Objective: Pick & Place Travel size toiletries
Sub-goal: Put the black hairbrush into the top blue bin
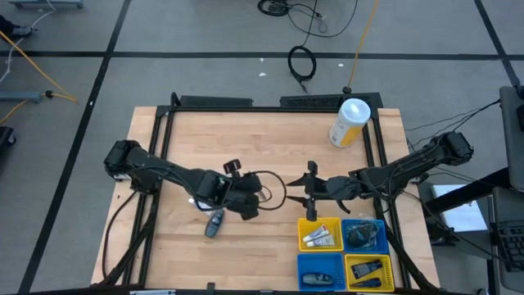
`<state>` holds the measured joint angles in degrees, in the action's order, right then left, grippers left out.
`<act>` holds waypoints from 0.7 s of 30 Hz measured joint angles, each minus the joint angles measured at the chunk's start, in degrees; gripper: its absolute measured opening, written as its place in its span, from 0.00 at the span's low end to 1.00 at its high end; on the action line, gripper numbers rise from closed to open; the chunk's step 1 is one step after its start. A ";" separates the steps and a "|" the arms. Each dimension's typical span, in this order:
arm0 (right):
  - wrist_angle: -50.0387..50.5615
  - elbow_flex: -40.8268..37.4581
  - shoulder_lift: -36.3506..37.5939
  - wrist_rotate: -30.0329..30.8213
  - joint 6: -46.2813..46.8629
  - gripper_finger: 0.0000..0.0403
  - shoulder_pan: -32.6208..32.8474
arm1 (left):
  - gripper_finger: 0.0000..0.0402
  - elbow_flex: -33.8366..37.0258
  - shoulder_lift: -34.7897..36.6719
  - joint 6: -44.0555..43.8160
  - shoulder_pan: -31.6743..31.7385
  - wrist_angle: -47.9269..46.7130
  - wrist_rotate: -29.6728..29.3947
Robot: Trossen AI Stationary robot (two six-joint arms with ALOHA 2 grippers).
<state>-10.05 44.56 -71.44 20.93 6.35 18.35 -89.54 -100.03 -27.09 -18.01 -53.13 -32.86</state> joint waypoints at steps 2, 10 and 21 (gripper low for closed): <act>-0.23 0.00 0.00 -0.01 0.00 0.42 0.01 | 0.00 0.00 0.00 -0.03 0.82 2.88 0.02; 0.05 0.00 0.00 -0.02 1.38 0.42 0.01 | 0.00 0.00 0.00 2.68 4.28 11.55 5.93; 1.51 0.00 -0.72 -0.04 3.44 0.42 0.09 | 0.00 0.00 0.00 4.28 6.97 16.92 9.39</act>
<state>-8.55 44.56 -72.16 20.89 9.79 18.44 -89.54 -100.03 -22.81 -11.04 -36.21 -23.47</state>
